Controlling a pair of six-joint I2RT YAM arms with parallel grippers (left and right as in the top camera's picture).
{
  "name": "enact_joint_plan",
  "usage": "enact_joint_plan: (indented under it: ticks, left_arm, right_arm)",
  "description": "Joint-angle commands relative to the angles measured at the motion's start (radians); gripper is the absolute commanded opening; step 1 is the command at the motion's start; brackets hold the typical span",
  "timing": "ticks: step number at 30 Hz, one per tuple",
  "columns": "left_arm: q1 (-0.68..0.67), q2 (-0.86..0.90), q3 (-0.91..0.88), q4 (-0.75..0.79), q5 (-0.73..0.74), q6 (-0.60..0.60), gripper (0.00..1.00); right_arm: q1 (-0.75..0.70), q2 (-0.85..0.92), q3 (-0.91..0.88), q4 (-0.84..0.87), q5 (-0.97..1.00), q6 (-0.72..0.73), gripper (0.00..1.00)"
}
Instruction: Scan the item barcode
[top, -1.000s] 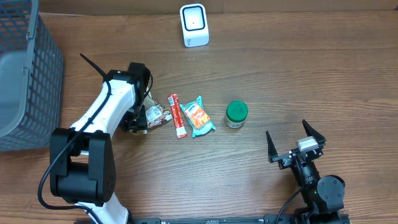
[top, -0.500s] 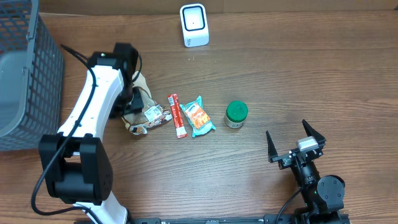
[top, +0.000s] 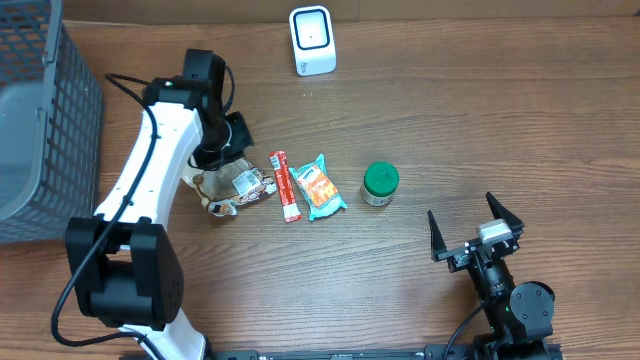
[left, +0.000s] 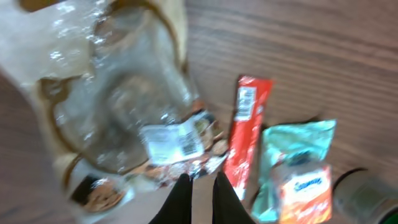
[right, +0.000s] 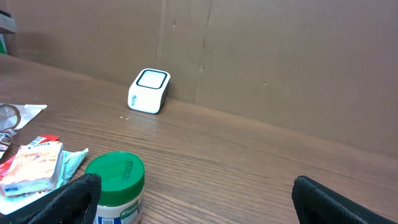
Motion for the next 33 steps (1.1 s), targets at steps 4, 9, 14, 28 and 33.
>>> enact_joint_plan:
  ticks: [4,9,14,28,33]
  left_arm:
    - [-0.042,-0.008,-0.072,0.063,-0.073,-0.111,0.04]
    - [-0.058,-0.008,-0.157,0.182,-0.09,-0.16,0.04]
    - [-0.072,-0.008,-0.243,0.315,-0.082,-0.171,0.04]
    - [-0.109,-0.008,-0.35,0.384,-0.106,-0.169,0.04]
    - [-0.108,-0.008,-0.349,0.322,-0.113,-0.078,0.04]
  right_arm:
    - [0.0,-0.007,-0.011,0.004,0.002,0.0,1.0]
    - [0.0,-0.007,-0.011,0.004,0.002,0.0,1.0]
    - [0.0,-0.007,-0.011,0.004,0.002,0.0,1.0]
    - [0.0,-0.007,-0.011,0.004,0.002,0.0,1.0]
    - [0.0,-0.007,-0.011,0.004,0.002,0.0,1.0]
